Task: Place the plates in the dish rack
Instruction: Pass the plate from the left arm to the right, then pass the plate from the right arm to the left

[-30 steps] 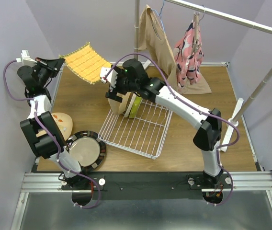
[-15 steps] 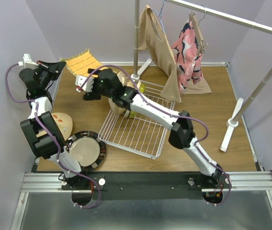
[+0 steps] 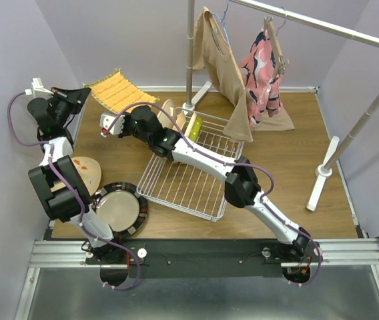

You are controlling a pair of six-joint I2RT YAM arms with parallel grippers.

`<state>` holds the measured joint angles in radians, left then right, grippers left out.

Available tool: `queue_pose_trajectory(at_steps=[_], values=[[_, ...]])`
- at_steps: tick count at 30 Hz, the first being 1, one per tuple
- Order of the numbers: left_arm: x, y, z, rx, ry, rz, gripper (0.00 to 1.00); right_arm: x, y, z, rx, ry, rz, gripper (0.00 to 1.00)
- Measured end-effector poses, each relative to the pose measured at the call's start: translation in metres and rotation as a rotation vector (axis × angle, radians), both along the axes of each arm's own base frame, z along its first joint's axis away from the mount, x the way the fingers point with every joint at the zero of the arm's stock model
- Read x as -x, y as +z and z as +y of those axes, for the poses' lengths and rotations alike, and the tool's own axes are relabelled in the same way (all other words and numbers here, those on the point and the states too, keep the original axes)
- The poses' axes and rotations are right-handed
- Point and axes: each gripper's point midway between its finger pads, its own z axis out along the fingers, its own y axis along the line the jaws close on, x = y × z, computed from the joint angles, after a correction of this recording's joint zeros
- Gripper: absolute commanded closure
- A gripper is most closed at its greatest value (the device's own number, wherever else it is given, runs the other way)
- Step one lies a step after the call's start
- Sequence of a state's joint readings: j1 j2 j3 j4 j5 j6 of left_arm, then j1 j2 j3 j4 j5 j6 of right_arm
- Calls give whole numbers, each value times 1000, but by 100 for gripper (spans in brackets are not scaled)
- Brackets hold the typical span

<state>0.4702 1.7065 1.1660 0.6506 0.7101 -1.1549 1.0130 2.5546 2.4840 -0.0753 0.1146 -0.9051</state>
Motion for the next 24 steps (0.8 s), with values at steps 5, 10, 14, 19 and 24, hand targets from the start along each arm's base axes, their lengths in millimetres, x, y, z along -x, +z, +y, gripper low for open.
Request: queue_pose_trajectory(at_steps=[5, 10, 14, 19, 24], values=[[1, -1, 1, -7, 7, -6, 57, -2, 0, 1, 16, 8, -62, 100], [7, -2, -2, -24, 12, 39, 35, -8, -9, -2, 46, 10, -116, 100], [8, -9, -9, -68, 13, 122, 32, -5, -19, -7, 70, 21, -155, 99], [6, -30, -18, -106, 24, 235, 32, 0, -20, -16, 88, 29, -198, 99], [8, -54, -35, -147, 19, 345, 34, 5, -8, -24, 72, 34, -249, 99]])
